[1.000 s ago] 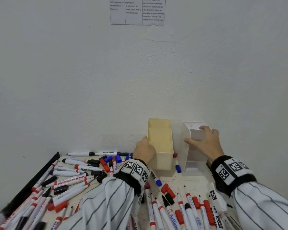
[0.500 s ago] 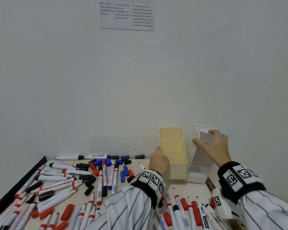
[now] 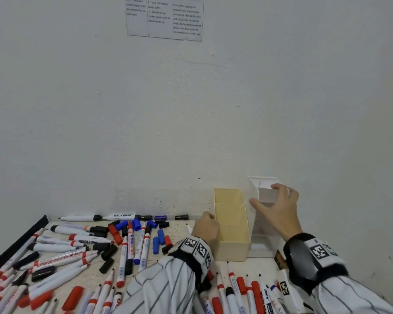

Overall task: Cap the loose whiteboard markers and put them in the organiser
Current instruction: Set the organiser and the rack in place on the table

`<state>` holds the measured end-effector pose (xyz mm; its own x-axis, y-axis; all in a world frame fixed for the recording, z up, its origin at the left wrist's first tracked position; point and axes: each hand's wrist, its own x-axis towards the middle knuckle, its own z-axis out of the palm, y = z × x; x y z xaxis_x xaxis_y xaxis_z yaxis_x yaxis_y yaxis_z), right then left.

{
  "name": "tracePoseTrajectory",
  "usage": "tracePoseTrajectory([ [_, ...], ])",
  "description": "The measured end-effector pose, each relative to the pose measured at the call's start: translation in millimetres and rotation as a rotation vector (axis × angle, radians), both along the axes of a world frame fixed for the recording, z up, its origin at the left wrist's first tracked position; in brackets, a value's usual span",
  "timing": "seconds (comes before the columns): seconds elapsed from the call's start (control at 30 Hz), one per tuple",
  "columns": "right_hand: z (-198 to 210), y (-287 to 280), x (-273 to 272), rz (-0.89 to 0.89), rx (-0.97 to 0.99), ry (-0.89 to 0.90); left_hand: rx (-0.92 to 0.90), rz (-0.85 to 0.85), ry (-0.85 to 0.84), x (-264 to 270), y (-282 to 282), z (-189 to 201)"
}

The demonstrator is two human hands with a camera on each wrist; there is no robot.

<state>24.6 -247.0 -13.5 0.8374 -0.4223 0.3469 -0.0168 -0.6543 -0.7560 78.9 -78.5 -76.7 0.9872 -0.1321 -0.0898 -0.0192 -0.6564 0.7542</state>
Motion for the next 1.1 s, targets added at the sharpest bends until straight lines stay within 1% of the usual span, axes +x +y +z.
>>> tracePoseTrajectory([
  [0.07,-3.7,3.9,3.1,-0.018,-0.006,-0.026,0.231,-0.036,-0.012,13.9,6.6,0.4],
  [0.13,-8.5,6.1,6.4,-0.044,-0.010,-0.055,0.467,-0.120,-0.022,25.5,9.2,-1.8],
  [0.2,-13.8,5.8,12.1,-0.067,0.006,-0.085,0.595,-0.211,-0.080,37.0,5.6,-7.6],
  [0.27,-17.1,5.4,18.2,-0.075,0.027,-0.113,0.651,-0.261,-0.132,46.1,1.4,-10.6],
  [0.33,-18.4,6.6,24.0,-0.085,0.039,-0.117,0.632,-0.269,-0.146,59.5,0.8,-14.7],
  [0.5,-23.9,17.0,37.0,-0.165,0.011,-0.147,0.341,-0.284,-0.050,81.3,0.1,-28.3],
  [0.57,-25.6,20.1,40.9,-0.193,-0.010,-0.156,0.295,-0.304,-0.037,83.1,-2.5,-28.2],
  [0.7,-25.2,20.7,42.0,-0.206,-0.013,-0.122,0.341,-0.312,-0.066,84.4,-6.1,-22.9],
  [0.8,-21.6,21.2,38.5,-0.234,-0.063,-0.079,0.274,-0.346,-0.019,88.0,-7.4,-27.9],
  [0.83,-20.0,21.4,37.4,-0.244,-0.074,-0.065,0.278,-0.363,-0.010,89.6,-6.8,-29.6],
  [0.93,-16.8,22.0,34.9,-0.270,-0.107,-0.076,0.361,-0.416,0.001,95.3,-3.9,-33.8],
  [1.0,-16.2,22.5,33.9,-0.285,-0.172,-0.129,0.418,-0.416,-0.059,99.7,-2.7,-36.0],
  [1.1,-16.1,24.4,31.9,-0.222,-0.220,-0.148,0.518,-0.406,-0.121,102.3,-1.3,-40.3],
])
